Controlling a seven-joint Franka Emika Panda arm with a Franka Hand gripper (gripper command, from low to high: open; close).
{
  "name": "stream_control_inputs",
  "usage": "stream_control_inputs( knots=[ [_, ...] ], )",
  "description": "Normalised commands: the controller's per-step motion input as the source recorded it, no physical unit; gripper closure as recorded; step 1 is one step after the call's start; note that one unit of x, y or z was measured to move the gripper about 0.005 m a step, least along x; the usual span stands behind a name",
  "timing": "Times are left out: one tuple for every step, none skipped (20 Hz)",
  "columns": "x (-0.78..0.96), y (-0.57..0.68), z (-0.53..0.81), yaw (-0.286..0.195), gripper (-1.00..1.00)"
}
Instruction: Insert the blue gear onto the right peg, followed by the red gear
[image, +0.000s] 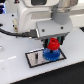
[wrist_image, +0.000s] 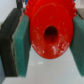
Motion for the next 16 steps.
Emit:
stream_control_inputs(
  knots=[
    [0.27,0.00,0.03,0.000,1.00],
    [0.25,-0.09,0.02,0.000,1.00],
    [0.01,-0.07,-0.01,0.000,1.00],
    [0.12,-0.14,0.05,0.000,1.00],
    [0.04,-0.05,0.01,0.000,1.00],
    [0.25,-0.02,0.16,0.000,1.00],
    [0.29,-0.03,0.34,0.000,1.00],
    [0.30,-0.04,0.32,0.000,1.00],
    [0.26,-0.03,0.32,0.000,1.00],
    [0.29,-0.04,0.25,0.000,1.00],
    [0.00,-0.01,0.00,0.000,1.00],
    [0.07,-0.11,0.05,0.000,1.00],
    [0.25,-0.11,0.17,0.000,1.00],
    [0.38,-0.13,0.29,0.000,1.00],
    [0.41,-0.11,0.30,0.000,1.00],
    [0.38,-0.09,0.25,0.000,1.00]
  ],
)
